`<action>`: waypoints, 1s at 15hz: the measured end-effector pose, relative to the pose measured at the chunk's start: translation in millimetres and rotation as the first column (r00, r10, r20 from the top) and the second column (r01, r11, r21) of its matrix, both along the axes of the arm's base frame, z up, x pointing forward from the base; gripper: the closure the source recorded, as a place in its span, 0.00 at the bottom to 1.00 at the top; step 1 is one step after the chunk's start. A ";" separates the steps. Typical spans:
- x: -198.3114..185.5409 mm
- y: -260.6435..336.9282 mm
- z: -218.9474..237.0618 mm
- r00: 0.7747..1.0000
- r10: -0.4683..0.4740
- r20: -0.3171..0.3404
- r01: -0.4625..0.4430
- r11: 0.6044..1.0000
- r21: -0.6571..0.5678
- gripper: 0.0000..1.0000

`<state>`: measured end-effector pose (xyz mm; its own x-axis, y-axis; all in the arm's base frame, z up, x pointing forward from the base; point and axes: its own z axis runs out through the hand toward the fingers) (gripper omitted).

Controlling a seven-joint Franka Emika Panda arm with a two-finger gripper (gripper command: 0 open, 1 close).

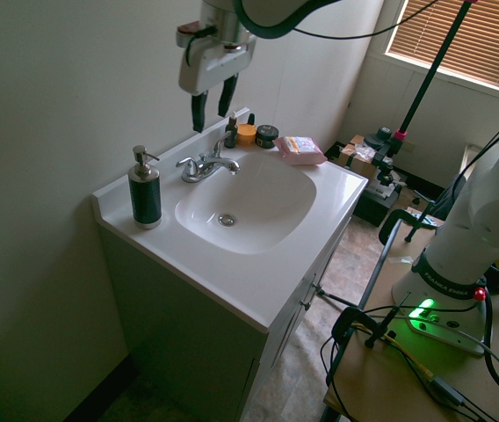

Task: Push the sanitizer

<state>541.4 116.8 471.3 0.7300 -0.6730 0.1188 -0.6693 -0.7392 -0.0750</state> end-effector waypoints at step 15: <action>65.0 110.4 7.8 0.996 0.078 -0.042 -0.080 0.996 -0.030 1.00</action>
